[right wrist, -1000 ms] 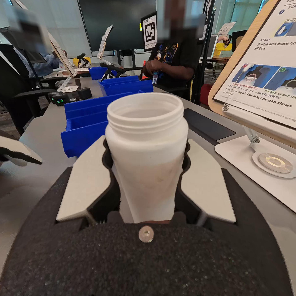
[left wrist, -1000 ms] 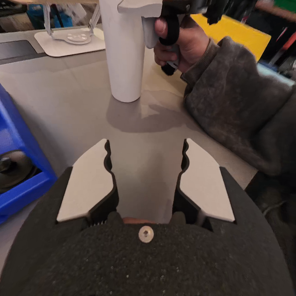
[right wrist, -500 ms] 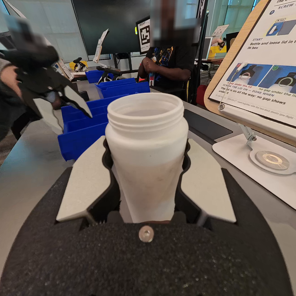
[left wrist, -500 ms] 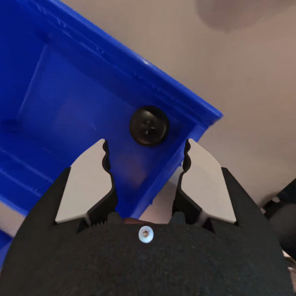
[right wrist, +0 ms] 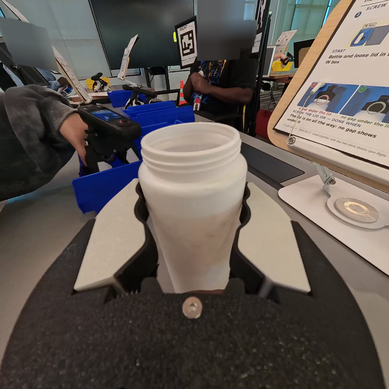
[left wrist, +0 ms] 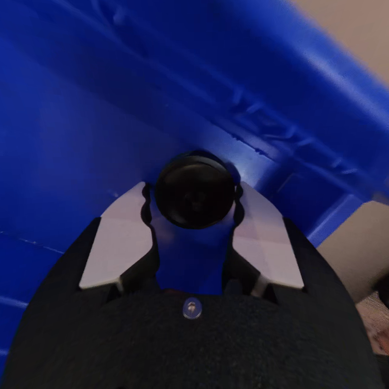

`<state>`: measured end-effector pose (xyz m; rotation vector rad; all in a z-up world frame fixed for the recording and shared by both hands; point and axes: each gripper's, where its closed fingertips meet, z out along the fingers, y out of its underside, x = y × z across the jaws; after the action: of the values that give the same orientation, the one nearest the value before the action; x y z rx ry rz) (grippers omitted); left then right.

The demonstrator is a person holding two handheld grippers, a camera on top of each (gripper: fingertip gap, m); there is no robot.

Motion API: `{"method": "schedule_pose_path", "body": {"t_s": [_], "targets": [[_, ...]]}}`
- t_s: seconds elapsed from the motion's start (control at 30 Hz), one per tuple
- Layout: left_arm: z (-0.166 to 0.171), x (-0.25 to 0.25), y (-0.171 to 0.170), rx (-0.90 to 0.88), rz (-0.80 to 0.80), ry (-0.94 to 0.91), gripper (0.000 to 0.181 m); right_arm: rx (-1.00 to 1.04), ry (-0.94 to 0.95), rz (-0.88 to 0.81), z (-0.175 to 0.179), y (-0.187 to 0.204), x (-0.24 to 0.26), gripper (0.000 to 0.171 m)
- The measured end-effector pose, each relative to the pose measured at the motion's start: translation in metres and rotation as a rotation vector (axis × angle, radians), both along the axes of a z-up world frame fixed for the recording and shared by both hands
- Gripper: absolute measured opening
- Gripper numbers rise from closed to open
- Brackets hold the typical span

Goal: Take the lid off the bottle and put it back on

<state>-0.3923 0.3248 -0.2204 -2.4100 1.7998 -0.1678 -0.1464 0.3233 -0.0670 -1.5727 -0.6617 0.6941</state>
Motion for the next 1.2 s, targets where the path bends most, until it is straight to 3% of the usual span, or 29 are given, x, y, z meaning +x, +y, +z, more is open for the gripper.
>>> {"method": "schedule_pose_path", "body": {"t_s": [0.13,0.27,0.43,0.57,0.67,0.77,0.93,1.2], "targets": [[0.001,-0.007,0.017,0.072,0.038,0.005,0.085,0.0,0.003,-0.001,0.0,0.001,-0.001,0.087],[0.002,-0.013,0.019,0.096,0.061,-0.009,0.072,0.002,0.008,0.0,0.0,0.002,-0.001,0.087],[0.017,-0.021,0.025,0.139,0.062,0.025,0.072,0.003,0.012,-0.002,0.0,0.002,0.0,0.087],[0.105,0.011,0.036,0.181,0.092,-0.098,0.072,0.006,0.007,-0.007,0.0,0.002,0.0,0.087],[0.191,0.079,0.032,0.198,0.158,-0.228,0.071,0.012,0.004,-0.017,0.0,0.002,-0.001,0.087],[0.233,0.157,0.004,0.16,0.151,-0.234,0.071,0.019,-0.001,-0.036,0.0,0.003,-0.002,0.087],[0.219,0.234,-0.021,0.137,0.175,-0.057,0.071,0.015,-0.003,-0.056,0.0,0.003,-0.001,0.087],[0.199,0.261,-0.016,0.05,0.341,0.024,0.071,0.011,-0.017,-0.079,0.0,0.001,0.0,0.087]]}}
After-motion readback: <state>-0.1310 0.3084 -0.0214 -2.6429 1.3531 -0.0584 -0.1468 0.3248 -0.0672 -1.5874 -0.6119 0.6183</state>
